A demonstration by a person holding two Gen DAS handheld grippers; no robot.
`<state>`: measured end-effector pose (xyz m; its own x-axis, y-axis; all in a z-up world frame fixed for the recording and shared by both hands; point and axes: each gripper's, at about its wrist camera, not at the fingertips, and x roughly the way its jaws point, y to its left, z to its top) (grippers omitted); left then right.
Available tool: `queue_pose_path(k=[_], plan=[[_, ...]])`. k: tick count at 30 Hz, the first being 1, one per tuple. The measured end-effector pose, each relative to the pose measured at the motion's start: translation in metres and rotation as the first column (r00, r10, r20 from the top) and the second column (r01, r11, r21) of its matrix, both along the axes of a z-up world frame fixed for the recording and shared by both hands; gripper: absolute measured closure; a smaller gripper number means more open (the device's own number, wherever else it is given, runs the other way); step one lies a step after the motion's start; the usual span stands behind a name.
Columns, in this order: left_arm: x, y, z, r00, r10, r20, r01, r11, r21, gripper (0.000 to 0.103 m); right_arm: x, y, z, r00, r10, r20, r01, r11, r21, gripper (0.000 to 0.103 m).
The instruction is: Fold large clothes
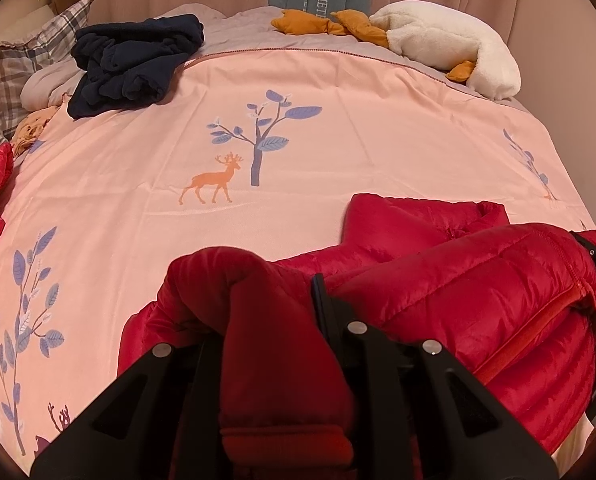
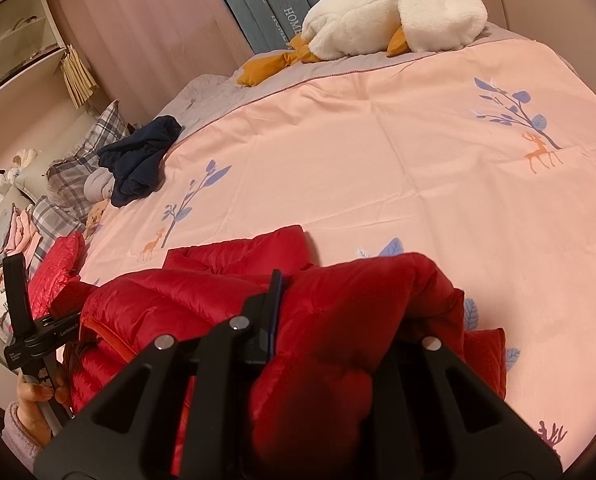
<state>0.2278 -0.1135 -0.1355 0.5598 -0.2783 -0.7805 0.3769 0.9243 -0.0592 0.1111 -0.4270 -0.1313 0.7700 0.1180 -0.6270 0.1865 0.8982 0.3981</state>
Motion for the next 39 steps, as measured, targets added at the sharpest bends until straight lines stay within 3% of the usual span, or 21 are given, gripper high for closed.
queue_pose_path(k=[21, 39], plan=[[0.0071, -0.0027, -0.0045, 1.000, 0.005, -0.020, -0.005, 1.000, 0.001, 0.085, 0.0019, -0.0012, -0.0068, 1.000, -0.002, -0.015, 0.002, 1.000, 0.007, 0.089], [0.0095, -0.0043, -0.0059, 1.000, 0.010, -0.029, -0.011, 1.000, -0.006, 0.084, 0.0047, 0.0007, -0.0044, 1.000, 0.000, -0.028, 0.001, 0.999, 0.042, 0.083]])
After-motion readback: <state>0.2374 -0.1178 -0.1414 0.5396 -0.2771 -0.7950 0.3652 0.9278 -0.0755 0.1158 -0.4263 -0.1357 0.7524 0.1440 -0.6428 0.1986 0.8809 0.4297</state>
